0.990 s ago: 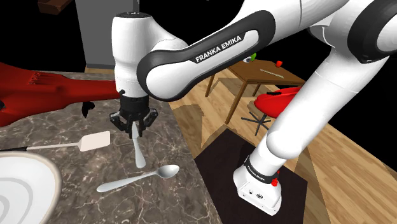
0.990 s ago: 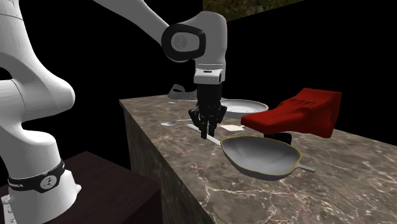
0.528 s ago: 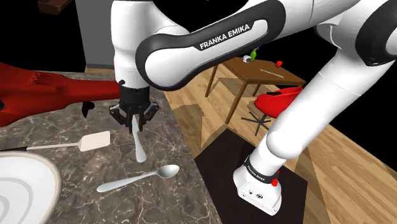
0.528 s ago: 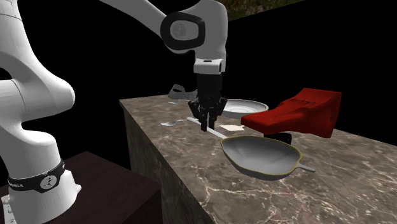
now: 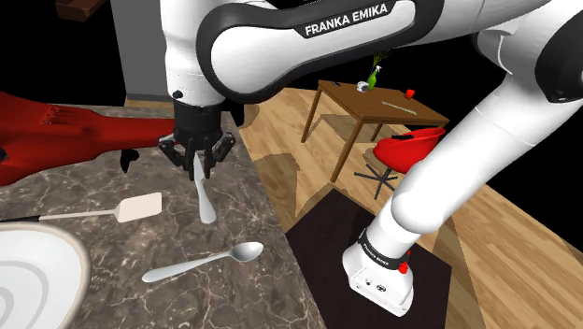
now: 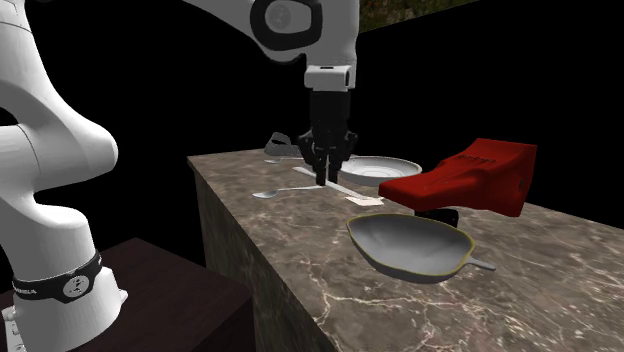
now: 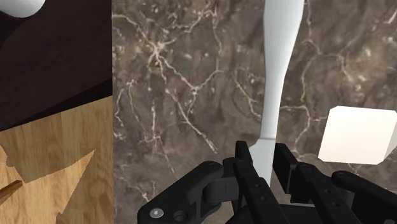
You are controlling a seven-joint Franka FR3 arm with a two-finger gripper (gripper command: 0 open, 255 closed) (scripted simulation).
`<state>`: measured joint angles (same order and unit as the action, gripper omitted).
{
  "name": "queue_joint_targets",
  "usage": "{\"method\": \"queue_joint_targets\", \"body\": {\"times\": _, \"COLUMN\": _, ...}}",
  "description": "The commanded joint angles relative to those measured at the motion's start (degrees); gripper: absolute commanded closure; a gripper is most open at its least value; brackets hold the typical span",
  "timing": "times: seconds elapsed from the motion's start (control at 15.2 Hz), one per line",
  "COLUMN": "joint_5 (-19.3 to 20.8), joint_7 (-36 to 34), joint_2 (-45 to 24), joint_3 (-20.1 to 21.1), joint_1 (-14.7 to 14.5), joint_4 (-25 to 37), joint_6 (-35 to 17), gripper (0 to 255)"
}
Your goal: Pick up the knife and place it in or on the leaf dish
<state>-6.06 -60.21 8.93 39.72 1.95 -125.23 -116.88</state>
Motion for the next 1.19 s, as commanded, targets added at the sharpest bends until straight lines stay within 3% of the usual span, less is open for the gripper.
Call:
{"method": "queue_joint_targets", "body": {"times": 0.0, "joint_5": -0.29, "joint_7": 0.27, "joint_2": 0.57, "joint_3": -0.23, "joint_1": 0.00, "joint_4": 1.01, "joint_6": 1.52, "gripper": 255}}
{"method": "queue_joint_targets", "body": {"times": 0.53, "joint_5": -1.11, "joint_7": 1.05, "joint_2": 2.48, "joint_3": -1.12, "joint_1": 0.05, "joint_4": 5.60, "joint_6": 7.70, "gripper": 255}}
{"method": "queue_joint_targets", "body": {"times": 1.12, "joint_5": 6.86, "joint_7": 6.23, "joint_2": -9.40, "joint_3": -4.75, "joint_1": 4.94, "joint_4": 17.27, "joint_6": 9.81, "gripper": 255}}
